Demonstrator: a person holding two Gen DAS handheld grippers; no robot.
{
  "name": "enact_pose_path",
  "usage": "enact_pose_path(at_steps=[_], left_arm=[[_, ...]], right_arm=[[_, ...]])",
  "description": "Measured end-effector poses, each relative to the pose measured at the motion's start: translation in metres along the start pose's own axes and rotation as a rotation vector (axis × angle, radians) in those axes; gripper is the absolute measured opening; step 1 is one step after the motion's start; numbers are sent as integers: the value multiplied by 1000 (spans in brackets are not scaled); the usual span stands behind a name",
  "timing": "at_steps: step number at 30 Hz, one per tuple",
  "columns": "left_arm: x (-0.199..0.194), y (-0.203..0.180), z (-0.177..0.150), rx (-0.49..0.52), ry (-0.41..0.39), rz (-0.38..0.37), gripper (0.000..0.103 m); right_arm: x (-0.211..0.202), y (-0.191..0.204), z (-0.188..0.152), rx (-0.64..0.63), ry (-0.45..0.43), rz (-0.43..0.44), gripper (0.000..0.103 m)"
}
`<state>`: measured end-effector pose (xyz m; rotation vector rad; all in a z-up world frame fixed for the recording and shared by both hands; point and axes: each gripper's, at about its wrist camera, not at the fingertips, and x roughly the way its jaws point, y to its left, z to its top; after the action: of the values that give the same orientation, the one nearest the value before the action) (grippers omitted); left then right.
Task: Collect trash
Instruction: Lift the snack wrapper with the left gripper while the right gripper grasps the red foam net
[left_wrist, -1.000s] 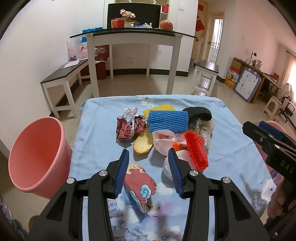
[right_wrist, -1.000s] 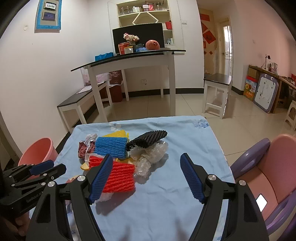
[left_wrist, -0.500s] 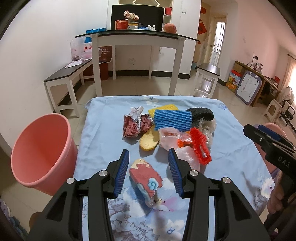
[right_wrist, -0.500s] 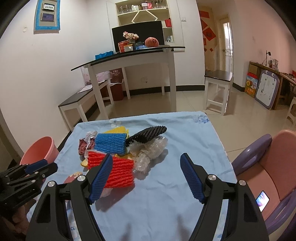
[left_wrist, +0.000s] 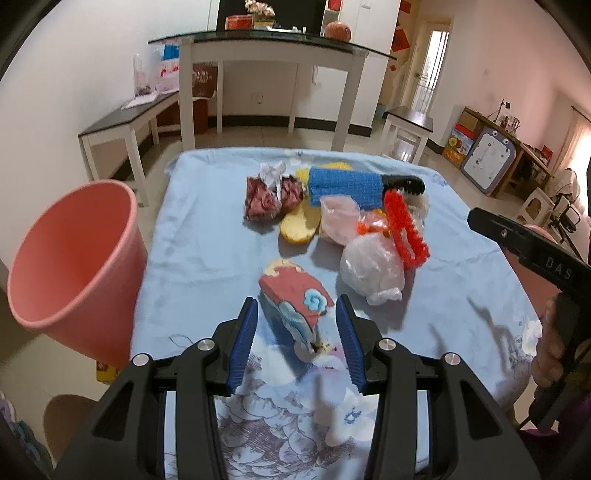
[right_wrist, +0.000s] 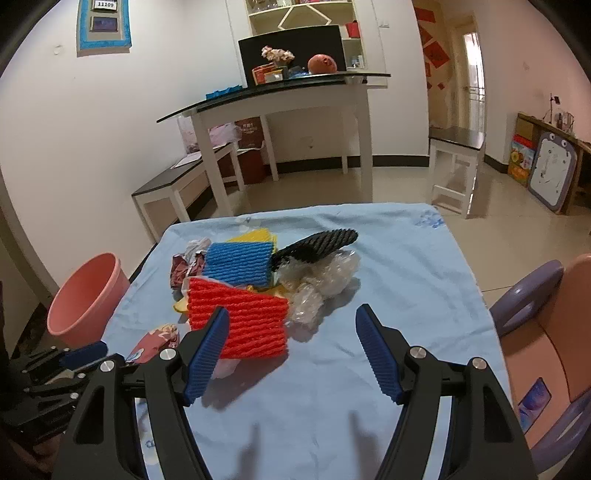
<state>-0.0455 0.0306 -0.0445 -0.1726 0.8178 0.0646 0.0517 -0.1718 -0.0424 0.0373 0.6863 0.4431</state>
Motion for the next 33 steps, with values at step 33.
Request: enact_pose_path(at_steps=[33], left_arm=[[11, 8, -5, -45, 15, -35, 15]], right_arm=[[46, 42, -3, -62, 139, 122, 45]])
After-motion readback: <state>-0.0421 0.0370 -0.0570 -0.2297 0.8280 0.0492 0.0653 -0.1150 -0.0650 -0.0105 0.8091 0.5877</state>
